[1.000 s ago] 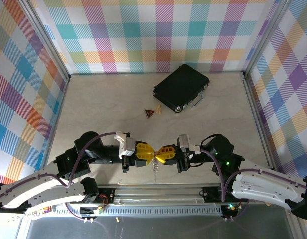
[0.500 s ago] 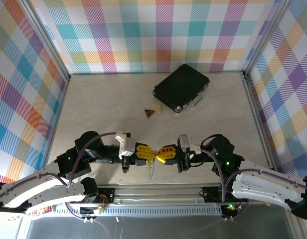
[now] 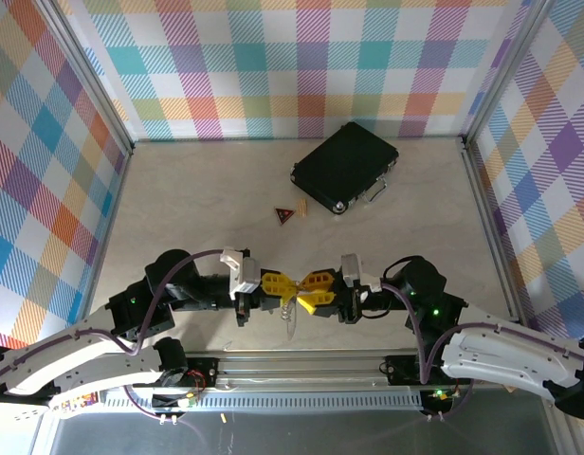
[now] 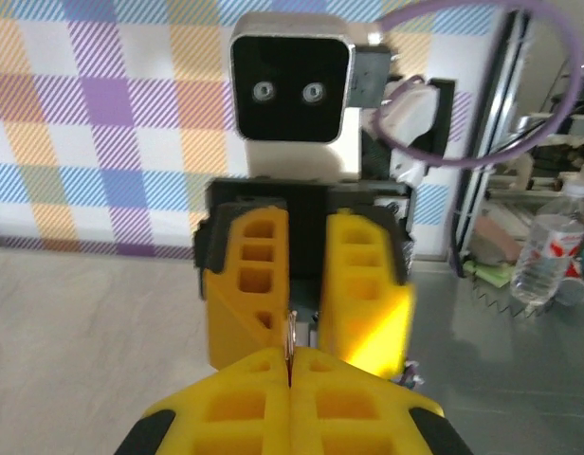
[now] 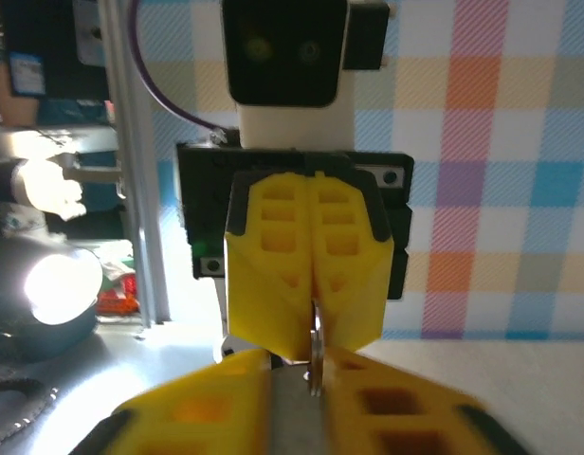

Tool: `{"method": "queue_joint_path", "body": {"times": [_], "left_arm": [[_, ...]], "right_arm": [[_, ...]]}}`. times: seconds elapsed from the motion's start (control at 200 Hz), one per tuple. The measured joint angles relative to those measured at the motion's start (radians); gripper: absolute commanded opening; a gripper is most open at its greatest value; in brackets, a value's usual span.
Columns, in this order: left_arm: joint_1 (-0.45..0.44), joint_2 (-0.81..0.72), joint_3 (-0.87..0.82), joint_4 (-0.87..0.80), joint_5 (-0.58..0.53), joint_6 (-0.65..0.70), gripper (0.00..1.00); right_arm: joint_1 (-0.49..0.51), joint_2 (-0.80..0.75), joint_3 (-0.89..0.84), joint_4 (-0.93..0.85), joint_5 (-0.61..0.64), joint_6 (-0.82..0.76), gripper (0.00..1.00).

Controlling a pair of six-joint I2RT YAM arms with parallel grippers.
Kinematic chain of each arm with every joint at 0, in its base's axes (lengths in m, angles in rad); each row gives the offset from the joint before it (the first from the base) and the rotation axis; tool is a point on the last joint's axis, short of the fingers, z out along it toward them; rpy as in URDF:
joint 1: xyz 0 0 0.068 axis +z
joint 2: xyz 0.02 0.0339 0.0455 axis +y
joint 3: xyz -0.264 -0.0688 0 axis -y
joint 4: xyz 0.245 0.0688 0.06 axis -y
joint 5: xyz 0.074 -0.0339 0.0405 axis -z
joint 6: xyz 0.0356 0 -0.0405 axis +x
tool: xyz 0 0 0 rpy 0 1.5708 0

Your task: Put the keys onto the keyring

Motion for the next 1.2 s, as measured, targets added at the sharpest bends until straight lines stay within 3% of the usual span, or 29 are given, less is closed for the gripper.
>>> {"method": "queue_joint_path", "body": {"times": [0.195,0.38,0.525,0.74,1.005,1.2], "left_arm": [[0.000,0.023,0.000,-0.085,-0.136,-0.001,0.00],[0.002,-0.008,-0.007,-0.124,-0.253,-0.024,0.00],[0.022,-0.050,-0.035,-0.153,-0.344,-0.057,0.00],[0.122,-0.107,-0.080,-0.238,-0.430,-0.121,0.00],[0.359,-0.117,-0.086,-0.290,-0.334,-0.198,0.00],[0.471,-0.116,-0.085,-0.307,-0.251,-0.231,0.00]], "right_arm": [[0.002,-0.081,0.011,-0.193,0.100,-0.022,0.67],[-0.002,-0.129,0.057,-0.405,0.240,-0.011,0.74],[-0.051,-0.080,0.082,-0.529,0.301,0.034,0.76],[-0.193,0.180,0.083,-0.579,0.255,0.129,0.72],[-0.214,0.464,0.082,-0.495,0.181,0.127,0.69],[-0.227,0.768,0.232,-0.484,0.074,0.118,0.61]]}}
